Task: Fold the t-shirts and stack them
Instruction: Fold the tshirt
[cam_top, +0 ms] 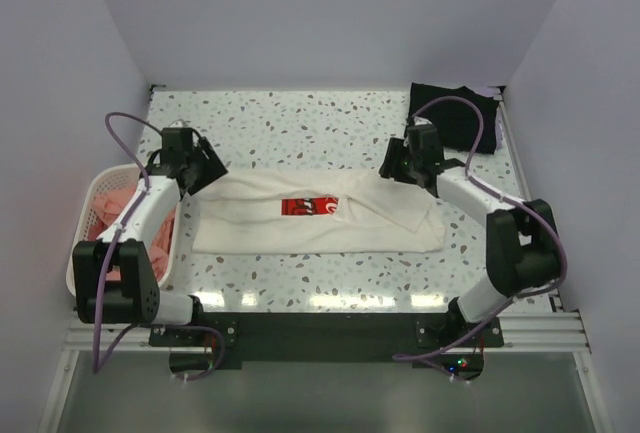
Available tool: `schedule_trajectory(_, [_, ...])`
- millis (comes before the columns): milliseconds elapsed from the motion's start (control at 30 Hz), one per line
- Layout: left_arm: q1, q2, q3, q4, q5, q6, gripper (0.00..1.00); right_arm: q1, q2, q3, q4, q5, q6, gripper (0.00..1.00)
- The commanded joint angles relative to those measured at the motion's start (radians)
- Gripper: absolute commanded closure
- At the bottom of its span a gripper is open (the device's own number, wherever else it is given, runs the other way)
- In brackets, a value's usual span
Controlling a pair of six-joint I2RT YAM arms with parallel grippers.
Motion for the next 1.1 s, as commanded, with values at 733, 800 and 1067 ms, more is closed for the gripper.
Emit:
schedule_trajectory(733, [-0.038,-0.122,-0.036,0.02,0.029,0.106,0.34,0.063,0.214,0.142,0.079,0.084,-0.06,0.89])
schedule_trajectory(800, [-0.039,-0.122,-0.036,0.021,0.034,0.106,0.34,0.065,0.187,0.122,0.075,0.072,-0.053,0.93])
schedule_trajectory(1067, [-0.038,-0.115,-0.037,0.024,0.049,0.105,0.34,0.091,0.043,0.002,0.058,0.01,-0.017,0.98])
